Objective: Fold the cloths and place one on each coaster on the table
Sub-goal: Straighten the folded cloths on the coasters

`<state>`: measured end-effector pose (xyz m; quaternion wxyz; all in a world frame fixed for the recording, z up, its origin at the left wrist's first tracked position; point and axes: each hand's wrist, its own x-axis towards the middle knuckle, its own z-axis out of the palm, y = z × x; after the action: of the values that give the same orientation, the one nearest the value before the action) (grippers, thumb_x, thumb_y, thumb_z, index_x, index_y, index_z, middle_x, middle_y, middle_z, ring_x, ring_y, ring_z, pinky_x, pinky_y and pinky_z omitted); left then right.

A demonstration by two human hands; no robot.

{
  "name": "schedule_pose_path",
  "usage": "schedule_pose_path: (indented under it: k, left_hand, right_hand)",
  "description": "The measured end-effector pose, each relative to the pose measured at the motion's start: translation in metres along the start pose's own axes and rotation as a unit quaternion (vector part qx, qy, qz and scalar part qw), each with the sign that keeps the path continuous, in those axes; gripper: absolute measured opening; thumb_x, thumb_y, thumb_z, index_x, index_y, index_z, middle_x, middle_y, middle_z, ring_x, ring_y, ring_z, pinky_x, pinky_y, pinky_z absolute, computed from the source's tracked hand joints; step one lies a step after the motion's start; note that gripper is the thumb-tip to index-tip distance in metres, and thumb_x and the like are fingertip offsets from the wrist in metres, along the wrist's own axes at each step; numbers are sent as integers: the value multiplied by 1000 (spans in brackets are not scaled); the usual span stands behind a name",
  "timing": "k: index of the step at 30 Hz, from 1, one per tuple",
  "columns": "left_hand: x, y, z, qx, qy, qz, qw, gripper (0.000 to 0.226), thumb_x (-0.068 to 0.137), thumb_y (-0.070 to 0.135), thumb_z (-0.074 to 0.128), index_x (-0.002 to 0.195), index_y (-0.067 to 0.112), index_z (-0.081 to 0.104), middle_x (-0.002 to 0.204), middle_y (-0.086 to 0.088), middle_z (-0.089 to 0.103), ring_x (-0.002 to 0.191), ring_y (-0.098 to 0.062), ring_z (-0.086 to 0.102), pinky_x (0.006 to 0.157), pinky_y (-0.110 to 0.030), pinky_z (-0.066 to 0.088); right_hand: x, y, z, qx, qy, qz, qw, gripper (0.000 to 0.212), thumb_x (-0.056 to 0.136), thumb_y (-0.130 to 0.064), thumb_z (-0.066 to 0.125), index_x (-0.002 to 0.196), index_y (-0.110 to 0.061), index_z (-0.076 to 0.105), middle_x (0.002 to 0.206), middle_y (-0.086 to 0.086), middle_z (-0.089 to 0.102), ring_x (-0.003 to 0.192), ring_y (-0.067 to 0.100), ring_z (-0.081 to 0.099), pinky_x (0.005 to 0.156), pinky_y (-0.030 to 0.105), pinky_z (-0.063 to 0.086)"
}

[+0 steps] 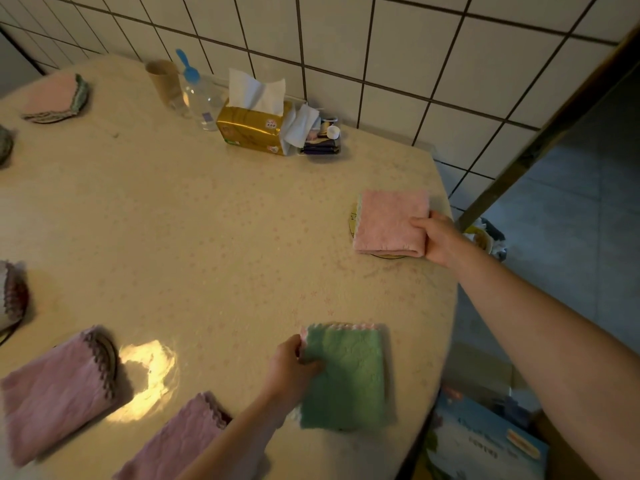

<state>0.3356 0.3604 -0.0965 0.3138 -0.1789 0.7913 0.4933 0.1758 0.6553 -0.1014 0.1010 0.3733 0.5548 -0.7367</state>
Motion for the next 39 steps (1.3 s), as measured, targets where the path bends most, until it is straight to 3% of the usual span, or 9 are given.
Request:
schedule_pose_path:
  k: [4,11,14,17,20,26,30,34,39]
  left_hand:
    - [5,5,-14,41,-79,92,992,24,88,6,60,104,23,61,100,6,68,97,-12,62,78,-22,52]
    - [10,22,-28,-52,-225,35,972,30,94,17,58,120,32,55,116,3,69,106,-17,65,94,-39,52]
    - [16,27,-29,-76,-272,-2,959,32,92,18,61,122,29,54,118,-5,68,106,-24,66,91,-43,54]
    - [24,29,-25,-16,-231,-2,973,33,86,21,69,114,28,52,118,-9,64,105,-29,64,91,-49,53]
    - [29,24,-21,12,-186,1,982,46,81,16,73,120,22,48,113,-10,65,101,-29,65,89,-53,53]
    - [21,7,-12,-129,-209,-29,969,43,79,7,75,116,18,55,110,-15,68,97,-32,68,84,-50,56]
    - [24,2,-11,-23,-171,25,985,51,70,19,79,115,17,54,108,-7,69,97,-24,67,87,-48,55]
    - [26,3,-12,96,-110,87,985,50,76,21,77,116,28,49,102,7,61,89,-8,61,69,-24,54]
    - [29,-2,-20,103,-51,81,990,56,75,17,78,120,29,47,98,2,56,79,-14,56,65,-25,49]
  right_hand:
    - [-2,4,-6,27,-32,20,999,42,89,0,52,130,-11,49,131,13,53,115,30,54,96,52,46]
    - [-12,-10,8,125,-145,14,981,41,90,3,45,119,-24,53,127,9,53,116,34,52,92,65,43]
    - [-5,-10,6,125,-101,20,987,45,90,4,45,128,-21,49,128,10,53,113,31,54,90,59,47]
    - [1,-3,0,63,-24,39,997,47,92,2,47,137,-10,41,134,14,50,109,30,54,76,47,50]
    - [5,-1,0,16,4,26,1000,47,93,-1,48,139,-9,40,133,14,50,109,30,54,78,46,49]
    - [7,-3,-3,-8,-1,17,1000,44,94,-5,49,137,-13,43,125,9,54,96,23,58,68,42,52]
    - [12,2,-3,-96,53,-6,994,45,92,-11,55,135,-9,43,131,12,52,105,27,56,76,41,51]
    - [12,0,0,-362,174,-109,910,55,85,-26,64,131,-7,39,128,15,54,112,31,54,81,35,44]
    - [7,9,-1,-497,209,-145,830,65,86,-27,62,136,-6,26,127,21,50,113,38,53,82,41,47]
